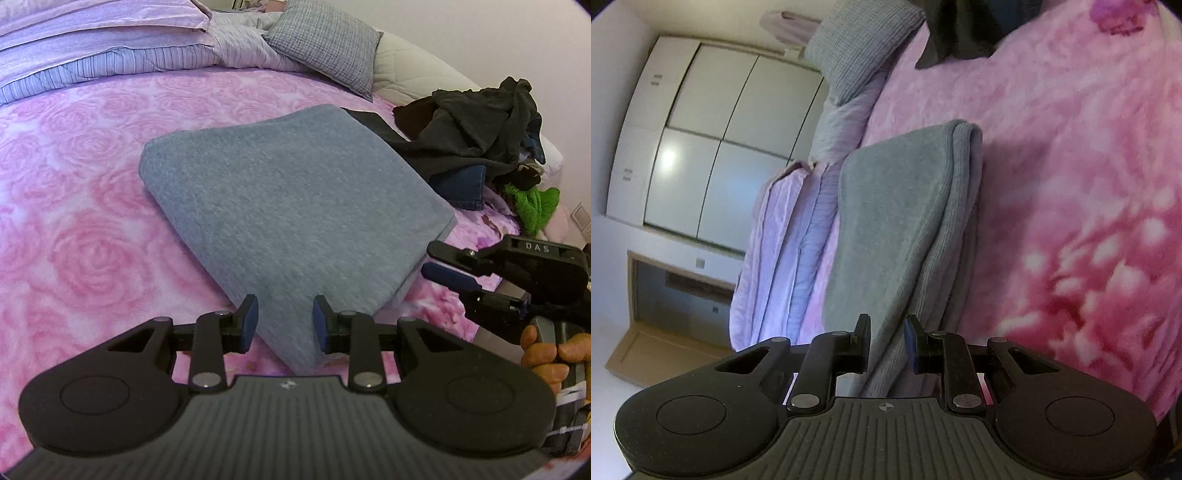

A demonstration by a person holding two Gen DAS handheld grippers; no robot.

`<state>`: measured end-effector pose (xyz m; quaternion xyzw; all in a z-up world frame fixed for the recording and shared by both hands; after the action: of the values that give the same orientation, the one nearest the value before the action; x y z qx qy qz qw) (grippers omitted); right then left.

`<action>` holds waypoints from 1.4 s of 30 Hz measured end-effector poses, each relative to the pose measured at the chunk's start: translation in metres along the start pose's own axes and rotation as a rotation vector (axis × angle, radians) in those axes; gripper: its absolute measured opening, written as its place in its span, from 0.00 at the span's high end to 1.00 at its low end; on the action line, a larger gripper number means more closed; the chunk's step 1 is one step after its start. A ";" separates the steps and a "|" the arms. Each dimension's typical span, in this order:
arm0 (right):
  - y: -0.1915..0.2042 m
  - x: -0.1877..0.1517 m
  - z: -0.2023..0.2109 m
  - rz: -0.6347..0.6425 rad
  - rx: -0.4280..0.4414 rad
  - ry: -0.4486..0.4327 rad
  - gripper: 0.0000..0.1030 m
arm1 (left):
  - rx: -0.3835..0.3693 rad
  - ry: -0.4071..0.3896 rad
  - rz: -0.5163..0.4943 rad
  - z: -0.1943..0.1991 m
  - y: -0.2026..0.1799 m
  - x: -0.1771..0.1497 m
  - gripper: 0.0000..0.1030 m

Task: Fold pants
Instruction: 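Fold the held edge over the rest of the sweatpants with the right gripper, then open the right gripper and raise both grippers above the folded sweatpants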

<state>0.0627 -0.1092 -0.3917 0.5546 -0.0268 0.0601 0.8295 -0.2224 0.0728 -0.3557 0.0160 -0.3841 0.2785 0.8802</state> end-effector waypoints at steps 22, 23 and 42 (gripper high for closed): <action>0.050 -0.048 0.017 0.613 -0.278 -0.194 1.00 | -0.004 -0.063 0.013 0.012 0.009 0.001 0.72; 0.057 -0.055 0.013 0.681 -0.271 -0.195 1.00 | -0.004 -0.067 0.008 0.011 0.007 0.004 0.73; 0.076 -0.155 0.062 0.922 -0.474 -0.042 0.48 | 0.142 0.039 -0.068 0.072 -0.049 -0.034 0.59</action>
<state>-0.0994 -0.1485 -0.3157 0.2830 -0.2981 0.4003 0.8190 -0.2643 -0.0023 -0.3191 0.0861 -0.3453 0.2752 0.8931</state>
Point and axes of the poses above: each gripper's, at about its wrist camera, not at the fingertips, and z roughly against the way its jaws point, y to its left, x to its top, the point moved 1 cm from there along -z, roughly the way its jaws point, and after that the axes turned 8 degrees about -z, right-handed, at the moved point
